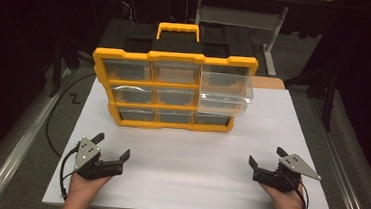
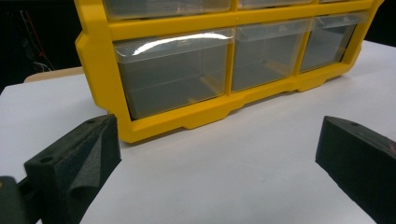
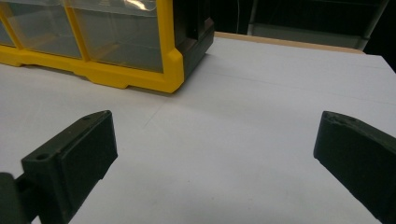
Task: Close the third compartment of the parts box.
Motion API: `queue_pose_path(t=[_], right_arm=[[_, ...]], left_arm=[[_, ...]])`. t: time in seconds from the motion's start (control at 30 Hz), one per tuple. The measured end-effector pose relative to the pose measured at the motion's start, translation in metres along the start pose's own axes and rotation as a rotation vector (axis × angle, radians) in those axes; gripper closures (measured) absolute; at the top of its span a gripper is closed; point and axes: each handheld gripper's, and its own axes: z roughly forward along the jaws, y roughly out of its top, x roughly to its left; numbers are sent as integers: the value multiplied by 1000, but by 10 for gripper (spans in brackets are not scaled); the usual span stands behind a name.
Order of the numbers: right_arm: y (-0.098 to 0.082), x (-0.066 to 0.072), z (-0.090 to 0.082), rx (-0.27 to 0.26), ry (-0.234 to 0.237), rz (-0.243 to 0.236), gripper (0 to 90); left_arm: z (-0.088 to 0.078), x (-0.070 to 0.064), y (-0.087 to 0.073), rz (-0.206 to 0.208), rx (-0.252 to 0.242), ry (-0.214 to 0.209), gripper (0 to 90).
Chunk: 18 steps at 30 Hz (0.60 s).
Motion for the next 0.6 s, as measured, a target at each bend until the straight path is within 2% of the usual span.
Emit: queue_pose_path(t=[0.07,0.2,0.37,0.6], right_arm=[[-1,-1,0,1,-2,-1,8],[-1,-1,1,5,-11,-2,8],[-3,-1,4,13,-16,-28,8],[-2,4,11,20,4,-47,8]], left_arm=[[0,0,0,-8,-3,4,9],[1,-1,-2,5,0,11,4],[4,-3,-3,0,14,3,4],[5,-2,-4,-6,15,-3,4]])
